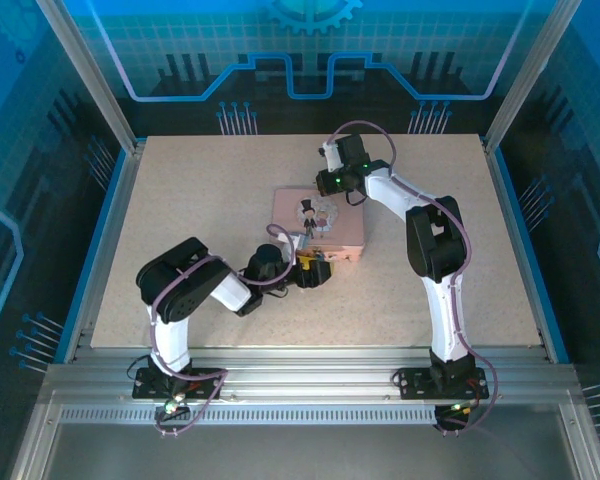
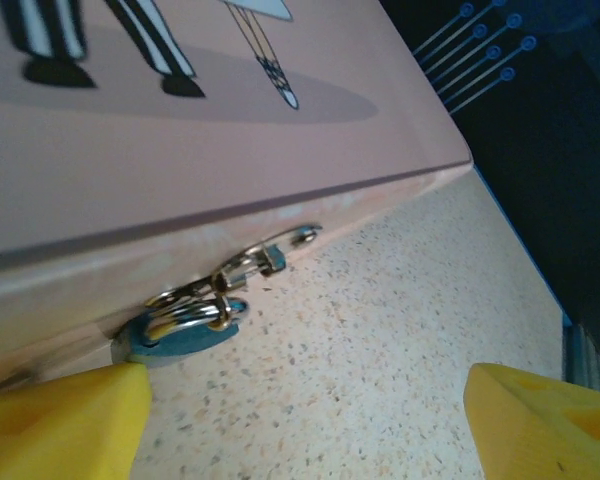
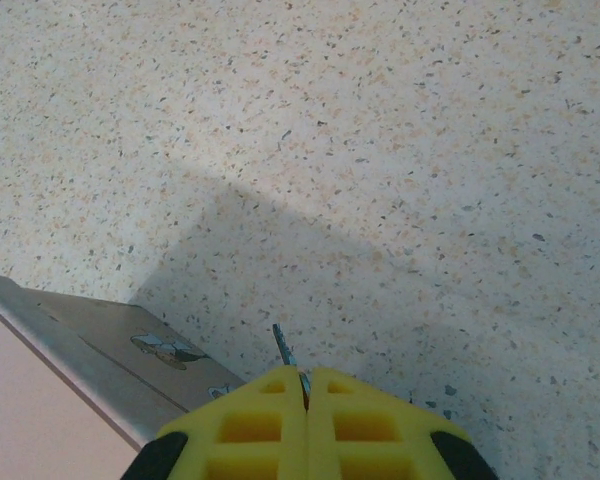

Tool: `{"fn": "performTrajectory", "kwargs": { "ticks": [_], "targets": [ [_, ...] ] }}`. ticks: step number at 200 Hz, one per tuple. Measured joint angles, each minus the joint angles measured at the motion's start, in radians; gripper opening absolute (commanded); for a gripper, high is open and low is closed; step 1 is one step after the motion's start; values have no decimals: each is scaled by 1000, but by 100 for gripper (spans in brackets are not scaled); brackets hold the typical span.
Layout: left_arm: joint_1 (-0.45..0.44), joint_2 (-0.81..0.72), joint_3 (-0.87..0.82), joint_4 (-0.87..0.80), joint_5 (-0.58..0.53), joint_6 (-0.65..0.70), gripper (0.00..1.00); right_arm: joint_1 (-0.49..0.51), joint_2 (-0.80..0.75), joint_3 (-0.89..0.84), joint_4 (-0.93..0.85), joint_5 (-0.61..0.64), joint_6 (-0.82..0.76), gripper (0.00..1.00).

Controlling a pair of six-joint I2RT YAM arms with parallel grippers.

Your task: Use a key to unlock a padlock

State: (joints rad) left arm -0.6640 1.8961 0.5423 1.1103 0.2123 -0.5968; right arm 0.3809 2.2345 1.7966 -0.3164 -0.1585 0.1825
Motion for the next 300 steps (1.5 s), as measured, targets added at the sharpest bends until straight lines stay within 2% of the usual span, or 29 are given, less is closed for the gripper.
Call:
{"fn": "performTrajectory", "kwargs": {
  "ticks": [50, 80, 115, 184, 223, 250, 300],
  "targets": [
    [3, -79, -40, -87, -105, 29, 87, 12, -2, -2, -7, -8, 0, 0],
    [-2, -89, -40, -111, -139, 58, 91, 12, -3, -3, -3, -6, 4, 0],
    [-6, -81, -37, -103, -144, 76, 88, 12, -3, -5, 1, -6, 7, 0],
    [18, -5, -28, 32, 13, 58, 82, 11, -3, -11, 20, 13, 7, 0],
    [22, 11, -17, 52, 60, 37, 79, 12, -7, -18, 23, 13, 8, 0],
    [22, 40, 1, 79, 100, 11, 81, 12, -8, -18, 23, 13, 8, 0],
    [18, 44, 6, 84, 94, -10, 83, 12, -11, -24, 27, 13, 8, 0]
  ]
}}
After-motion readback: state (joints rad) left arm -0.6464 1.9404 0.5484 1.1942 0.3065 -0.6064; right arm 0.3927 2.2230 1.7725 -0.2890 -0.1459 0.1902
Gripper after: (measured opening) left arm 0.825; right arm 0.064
